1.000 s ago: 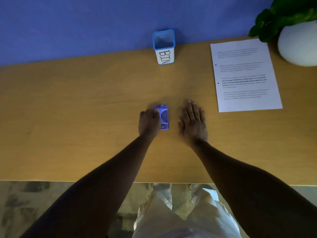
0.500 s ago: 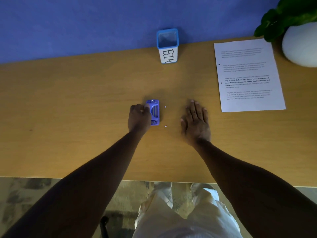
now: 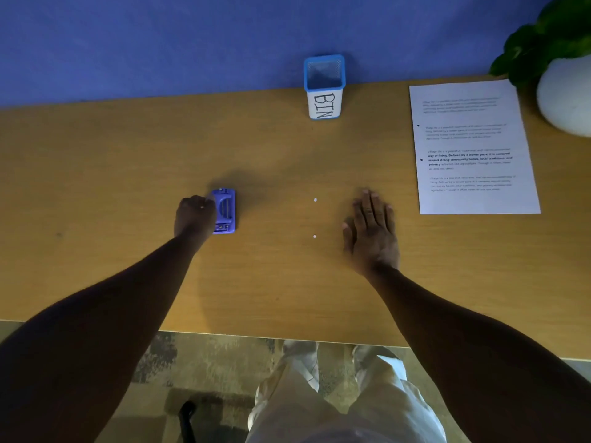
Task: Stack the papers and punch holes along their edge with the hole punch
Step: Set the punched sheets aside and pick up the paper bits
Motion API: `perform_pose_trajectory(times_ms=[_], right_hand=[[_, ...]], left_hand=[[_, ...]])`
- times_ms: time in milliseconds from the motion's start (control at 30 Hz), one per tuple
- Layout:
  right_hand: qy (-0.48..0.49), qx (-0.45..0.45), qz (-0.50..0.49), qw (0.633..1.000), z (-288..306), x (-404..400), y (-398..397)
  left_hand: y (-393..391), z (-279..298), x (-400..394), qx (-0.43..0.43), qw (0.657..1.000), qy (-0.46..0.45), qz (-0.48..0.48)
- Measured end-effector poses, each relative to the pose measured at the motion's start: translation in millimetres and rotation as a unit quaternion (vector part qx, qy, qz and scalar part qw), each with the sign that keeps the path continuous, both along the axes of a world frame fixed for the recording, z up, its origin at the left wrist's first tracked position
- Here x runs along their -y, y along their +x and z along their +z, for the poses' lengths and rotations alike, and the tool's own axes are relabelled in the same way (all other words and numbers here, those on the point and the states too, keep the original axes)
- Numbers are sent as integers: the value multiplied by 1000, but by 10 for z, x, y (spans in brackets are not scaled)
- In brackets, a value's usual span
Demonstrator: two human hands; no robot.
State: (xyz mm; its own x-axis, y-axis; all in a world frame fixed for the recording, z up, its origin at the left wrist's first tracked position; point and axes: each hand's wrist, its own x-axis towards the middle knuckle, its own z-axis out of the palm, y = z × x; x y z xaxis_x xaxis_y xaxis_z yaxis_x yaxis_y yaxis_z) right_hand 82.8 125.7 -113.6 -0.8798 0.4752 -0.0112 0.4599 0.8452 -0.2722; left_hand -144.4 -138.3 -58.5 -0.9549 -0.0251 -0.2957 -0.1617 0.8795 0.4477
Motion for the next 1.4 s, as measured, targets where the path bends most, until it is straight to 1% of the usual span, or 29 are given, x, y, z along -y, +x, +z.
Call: perform_pose_trajectory(times_ms=[267,567,733,800,933,1000,1033,1100,1167,1267,1333,1400], right_hand=[[9,0,-1,1000,-22,-8,0],[14,-3,0,1000,-51,-11,5],[18,-2,2,1000,-29,-7,8],[20,-4,3,1000,-6,-6,6],[27,-6,-1,1000,62,6,-40],[27,-10,-13,999,117,17,-108],[26,-6,-17,999,141,23,-151],[21,4,-16,1000,187,31,-236],[2,-10,-8,1000,233,50,-323],[-53,-53,-12,997,308,75,-471],[-99,-37,-8,994,366,82,-572],[-127,-16,1,992,397,69,-665]], left_hand=[[-59,-21,123,11,1000,-1,10],[-4,6,126,23,999,31,18],[45,28,118,11,999,45,15],[85,37,108,-37,998,49,12],[215,70,-3,-192,981,23,-28],[270,88,-123,-237,970,19,-57],[296,92,-190,-245,967,22,-69],[365,82,-323,-237,966,40,-99],[466,60,-454,-208,966,76,-133],[658,28,-659,-113,970,124,-173],[790,-5,-763,-57,970,129,-198],[913,-36,-827,-23,968,122,-220]])
